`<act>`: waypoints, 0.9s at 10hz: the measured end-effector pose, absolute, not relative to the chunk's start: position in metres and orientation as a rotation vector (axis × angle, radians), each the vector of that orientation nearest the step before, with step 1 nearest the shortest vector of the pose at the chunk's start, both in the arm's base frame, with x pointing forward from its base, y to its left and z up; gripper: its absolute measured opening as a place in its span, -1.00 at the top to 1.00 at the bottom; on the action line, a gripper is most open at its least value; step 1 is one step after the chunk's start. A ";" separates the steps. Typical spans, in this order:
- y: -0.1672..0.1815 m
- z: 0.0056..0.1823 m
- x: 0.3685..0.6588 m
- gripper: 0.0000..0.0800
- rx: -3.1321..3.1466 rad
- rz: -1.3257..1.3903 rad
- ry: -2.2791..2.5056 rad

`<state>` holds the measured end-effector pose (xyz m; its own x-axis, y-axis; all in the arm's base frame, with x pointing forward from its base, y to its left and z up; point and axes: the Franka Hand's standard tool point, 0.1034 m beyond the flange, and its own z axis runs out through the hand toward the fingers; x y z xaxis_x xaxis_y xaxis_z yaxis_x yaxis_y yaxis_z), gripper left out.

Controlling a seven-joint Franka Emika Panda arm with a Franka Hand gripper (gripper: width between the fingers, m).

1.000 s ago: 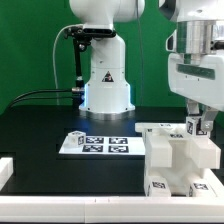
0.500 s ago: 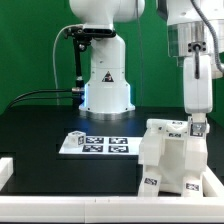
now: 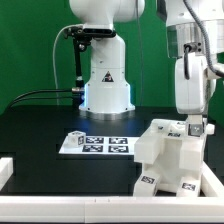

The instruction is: Assemble chair

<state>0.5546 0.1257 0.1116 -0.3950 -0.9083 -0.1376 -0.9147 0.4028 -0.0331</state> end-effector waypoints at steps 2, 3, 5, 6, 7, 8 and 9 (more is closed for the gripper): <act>0.126 0.111 0.554 -0.54 -1.650 0.072 2.514; 0.126 0.111 0.554 -0.60 -1.651 0.072 2.514; 0.126 0.111 0.554 -0.62 -1.653 0.071 2.513; 0.126 0.112 0.555 -0.62 -1.663 0.070 2.504; 0.125 0.122 0.556 -0.62 -1.725 0.069 2.442; 0.120 0.136 0.557 -0.62 -1.791 0.068 2.370; 0.116 0.147 0.559 -0.62 -1.835 0.057 2.311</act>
Offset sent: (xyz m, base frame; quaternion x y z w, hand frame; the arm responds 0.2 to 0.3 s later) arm 0.0000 0.0000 0.0000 0.0000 0.0000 0.0000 1.0000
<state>0.5595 0.1155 0.1471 -0.2162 -0.9611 -0.1720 -0.9684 0.2335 -0.0874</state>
